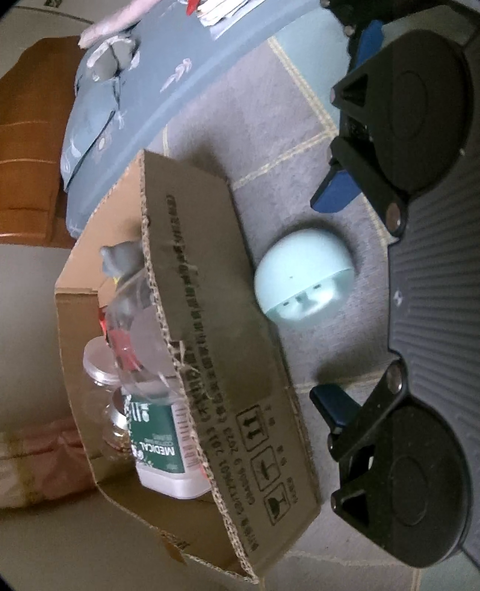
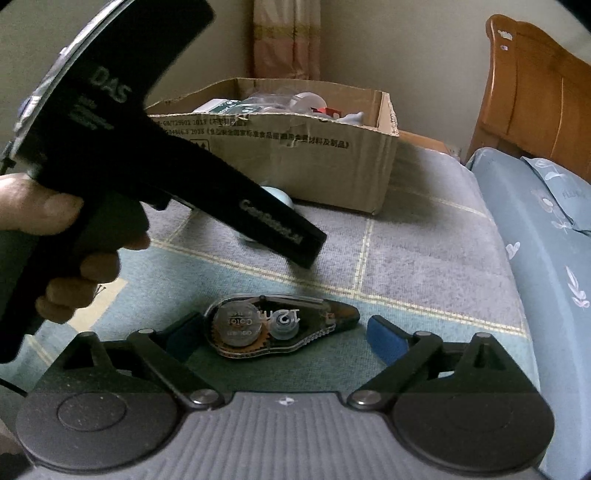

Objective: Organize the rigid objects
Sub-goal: 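Grasp the teal ball with the left tool while the right tool grasps the correction tape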

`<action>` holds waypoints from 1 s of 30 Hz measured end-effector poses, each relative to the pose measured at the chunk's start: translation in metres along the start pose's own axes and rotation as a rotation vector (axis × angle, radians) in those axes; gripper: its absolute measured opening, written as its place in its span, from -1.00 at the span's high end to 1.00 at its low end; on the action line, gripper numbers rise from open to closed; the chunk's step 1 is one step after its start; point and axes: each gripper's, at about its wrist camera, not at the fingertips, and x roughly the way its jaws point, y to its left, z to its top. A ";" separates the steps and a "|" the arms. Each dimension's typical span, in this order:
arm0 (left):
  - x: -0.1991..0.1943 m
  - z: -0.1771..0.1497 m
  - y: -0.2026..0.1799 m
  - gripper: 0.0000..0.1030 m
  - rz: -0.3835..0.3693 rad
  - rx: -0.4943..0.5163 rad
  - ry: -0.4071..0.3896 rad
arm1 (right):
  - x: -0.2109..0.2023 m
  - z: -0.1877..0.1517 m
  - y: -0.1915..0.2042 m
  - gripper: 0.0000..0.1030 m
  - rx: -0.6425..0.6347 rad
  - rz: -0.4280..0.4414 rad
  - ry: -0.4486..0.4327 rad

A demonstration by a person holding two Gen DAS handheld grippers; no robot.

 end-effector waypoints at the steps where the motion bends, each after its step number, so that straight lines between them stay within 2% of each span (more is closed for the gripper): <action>1: 0.000 0.000 0.000 -0.93 0.005 -0.006 -0.002 | 0.000 -0.001 0.000 -0.92 -0.001 0.001 -0.003; 6: -0.003 -0.005 0.010 -0.94 0.021 -0.013 -0.003 | 0.000 -0.002 -0.002 -0.95 -0.003 0.006 -0.010; 13: -0.013 -0.014 0.022 -0.94 0.055 0.030 -0.007 | 0.001 -0.003 -0.004 -0.98 -0.004 0.008 -0.018; 16: -0.014 -0.013 0.016 -0.76 0.037 0.023 -0.017 | 0.001 -0.003 -0.004 -0.99 -0.004 0.007 -0.018; 18: -0.013 -0.010 0.011 -0.51 0.014 0.021 -0.029 | 0.001 -0.003 -0.004 -0.99 -0.004 0.007 -0.019; 23: -0.009 -0.004 0.002 -0.04 -0.023 0.028 -0.059 | 0.001 -0.003 -0.004 -0.99 -0.005 0.009 -0.019; 30: -0.013 -0.007 0.004 -0.01 -0.035 0.085 -0.071 | 0.002 -0.004 -0.006 -0.99 -0.006 0.011 -0.023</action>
